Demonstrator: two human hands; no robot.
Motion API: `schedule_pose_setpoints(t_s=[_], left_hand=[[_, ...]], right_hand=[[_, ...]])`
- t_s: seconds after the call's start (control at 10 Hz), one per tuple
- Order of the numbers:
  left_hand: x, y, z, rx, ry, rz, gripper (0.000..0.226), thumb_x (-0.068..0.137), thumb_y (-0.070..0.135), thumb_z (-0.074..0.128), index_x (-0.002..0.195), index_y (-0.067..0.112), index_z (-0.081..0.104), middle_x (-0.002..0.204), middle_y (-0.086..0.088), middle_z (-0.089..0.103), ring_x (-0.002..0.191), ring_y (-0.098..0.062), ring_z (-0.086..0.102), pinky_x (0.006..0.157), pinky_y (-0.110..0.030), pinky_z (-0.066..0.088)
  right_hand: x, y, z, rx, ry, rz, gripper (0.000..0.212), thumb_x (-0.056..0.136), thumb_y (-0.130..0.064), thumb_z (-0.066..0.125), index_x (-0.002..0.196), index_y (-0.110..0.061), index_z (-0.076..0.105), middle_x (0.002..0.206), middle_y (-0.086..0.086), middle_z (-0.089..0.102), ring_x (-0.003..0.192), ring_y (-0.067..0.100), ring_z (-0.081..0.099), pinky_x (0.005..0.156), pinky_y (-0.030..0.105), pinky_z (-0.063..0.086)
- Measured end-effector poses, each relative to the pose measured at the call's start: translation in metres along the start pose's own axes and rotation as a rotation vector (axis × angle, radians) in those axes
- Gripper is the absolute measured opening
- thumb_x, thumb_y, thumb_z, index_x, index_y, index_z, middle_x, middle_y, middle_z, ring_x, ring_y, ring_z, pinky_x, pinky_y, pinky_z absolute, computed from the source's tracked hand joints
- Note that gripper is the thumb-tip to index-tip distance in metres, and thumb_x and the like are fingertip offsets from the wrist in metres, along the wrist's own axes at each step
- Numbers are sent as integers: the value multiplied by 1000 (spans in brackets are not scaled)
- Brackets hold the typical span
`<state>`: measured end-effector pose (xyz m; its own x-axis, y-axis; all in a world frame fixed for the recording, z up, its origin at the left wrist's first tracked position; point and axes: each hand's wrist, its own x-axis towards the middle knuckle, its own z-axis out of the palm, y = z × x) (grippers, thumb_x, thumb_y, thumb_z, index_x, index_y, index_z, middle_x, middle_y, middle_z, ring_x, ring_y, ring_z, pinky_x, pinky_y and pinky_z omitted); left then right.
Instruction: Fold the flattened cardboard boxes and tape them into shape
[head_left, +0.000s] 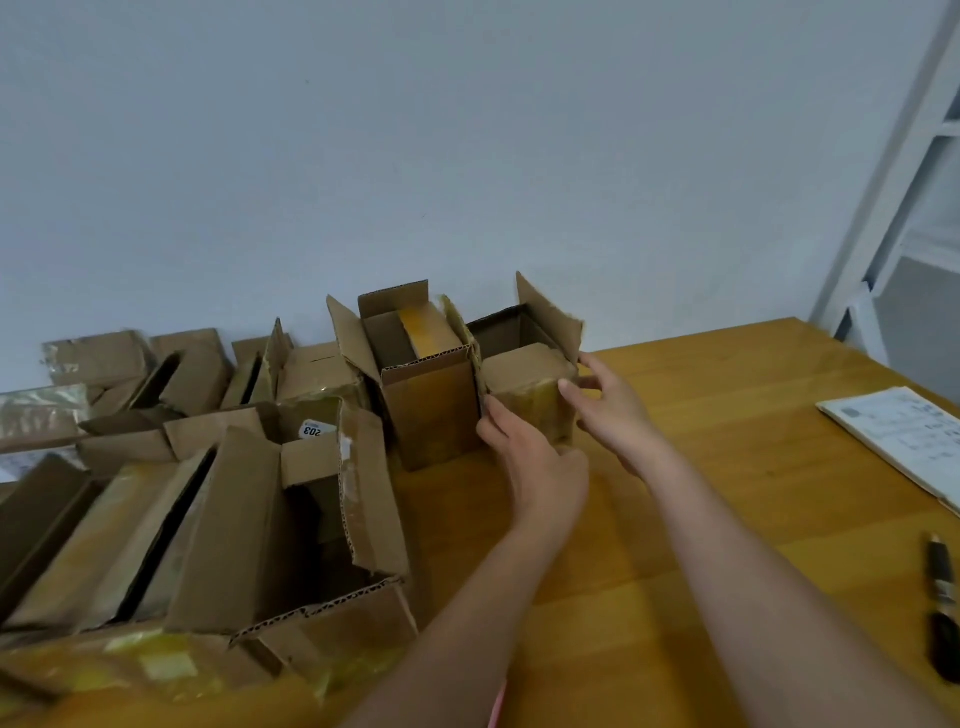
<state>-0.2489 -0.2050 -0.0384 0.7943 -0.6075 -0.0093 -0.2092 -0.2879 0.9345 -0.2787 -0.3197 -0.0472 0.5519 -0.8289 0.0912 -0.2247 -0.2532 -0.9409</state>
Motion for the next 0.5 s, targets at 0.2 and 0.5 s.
schedule_pose_setpoints(t_s=[0.2,0.5], left_hand=[[7,-6,-3,68,-77,-28,89,89,-7,53,156,14,-1,163,2,-8,149,-23,14,114,-32,30],[3,-5,-19,146,-150,29,87,88,-3,57,156,15,6,161,1,-17,149,-29,13,115,-42,36]], right_hand=[[4,4,11,67,-91,32,55,102,-13,46,149,-37,34,137,-2,52,120,18,53,99,40,51],[-18,-6,3,-54,-128,82,69,101,-14,46,155,-41,11,161,1,24,138,24,40,96,31,43]])
